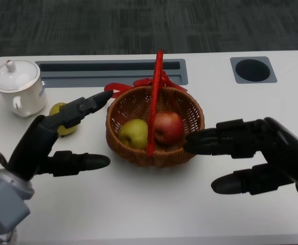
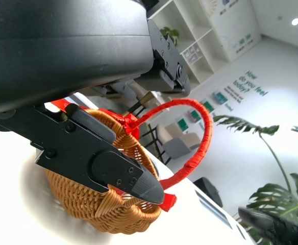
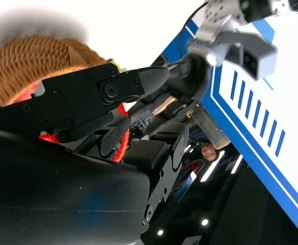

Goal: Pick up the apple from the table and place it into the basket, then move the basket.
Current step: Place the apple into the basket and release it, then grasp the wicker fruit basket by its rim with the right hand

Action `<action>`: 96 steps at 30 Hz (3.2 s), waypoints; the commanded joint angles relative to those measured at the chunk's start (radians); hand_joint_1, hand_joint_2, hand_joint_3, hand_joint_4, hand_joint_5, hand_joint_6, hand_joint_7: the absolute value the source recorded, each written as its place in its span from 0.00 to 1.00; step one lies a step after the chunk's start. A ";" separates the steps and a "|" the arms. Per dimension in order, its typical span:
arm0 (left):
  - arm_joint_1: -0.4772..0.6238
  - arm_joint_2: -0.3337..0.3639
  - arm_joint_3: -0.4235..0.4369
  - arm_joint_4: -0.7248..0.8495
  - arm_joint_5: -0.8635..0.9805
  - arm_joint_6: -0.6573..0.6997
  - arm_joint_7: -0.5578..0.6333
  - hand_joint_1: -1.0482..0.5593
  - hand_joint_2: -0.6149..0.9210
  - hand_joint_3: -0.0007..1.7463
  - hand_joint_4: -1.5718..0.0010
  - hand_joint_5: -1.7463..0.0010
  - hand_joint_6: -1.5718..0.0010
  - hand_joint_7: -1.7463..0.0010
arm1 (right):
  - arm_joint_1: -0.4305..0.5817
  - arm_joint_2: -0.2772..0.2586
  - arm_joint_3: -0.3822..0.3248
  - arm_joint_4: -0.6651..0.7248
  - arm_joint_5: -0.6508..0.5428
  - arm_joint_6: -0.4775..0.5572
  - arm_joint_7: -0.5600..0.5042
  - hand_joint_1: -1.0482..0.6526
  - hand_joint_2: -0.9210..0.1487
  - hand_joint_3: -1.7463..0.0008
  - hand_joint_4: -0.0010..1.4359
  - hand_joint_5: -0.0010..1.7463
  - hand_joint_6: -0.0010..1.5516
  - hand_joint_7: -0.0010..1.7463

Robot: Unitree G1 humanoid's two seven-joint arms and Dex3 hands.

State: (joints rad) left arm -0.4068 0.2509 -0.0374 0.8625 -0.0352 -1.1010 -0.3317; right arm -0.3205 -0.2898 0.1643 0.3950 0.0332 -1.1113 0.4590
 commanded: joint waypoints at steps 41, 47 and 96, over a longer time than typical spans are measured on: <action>0.174 0.007 0.118 -0.179 -0.002 -0.022 0.053 0.26 0.91 0.00 0.48 0.99 0.52 0.99 | -0.545 0.079 0.236 0.812 -0.575 0.169 -0.282 0.33 0.05 1.00 0.62 0.01 0.49 0.00; 0.184 -0.001 0.119 -0.194 -0.002 -0.019 0.061 0.26 0.91 0.00 0.48 0.99 0.52 0.99 | -0.561 0.089 0.300 0.859 -0.642 0.206 -0.318 0.32 0.05 1.00 0.62 0.01 0.50 0.00; 0.232 -0.089 0.183 -0.238 0.020 -0.088 0.196 0.31 0.92 0.00 0.43 0.99 0.47 0.99 | -0.715 0.100 0.430 0.896 -0.788 0.219 -0.677 0.47 0.00 0.96 0.85 0.04 0.60 0.01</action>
State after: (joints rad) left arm -0.1931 0.1548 0.1320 0.6387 -0.0180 -1.1782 -0.1540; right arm -1.0430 -0.1660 0.5950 1.2875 -0.7564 -0.8952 -0.2140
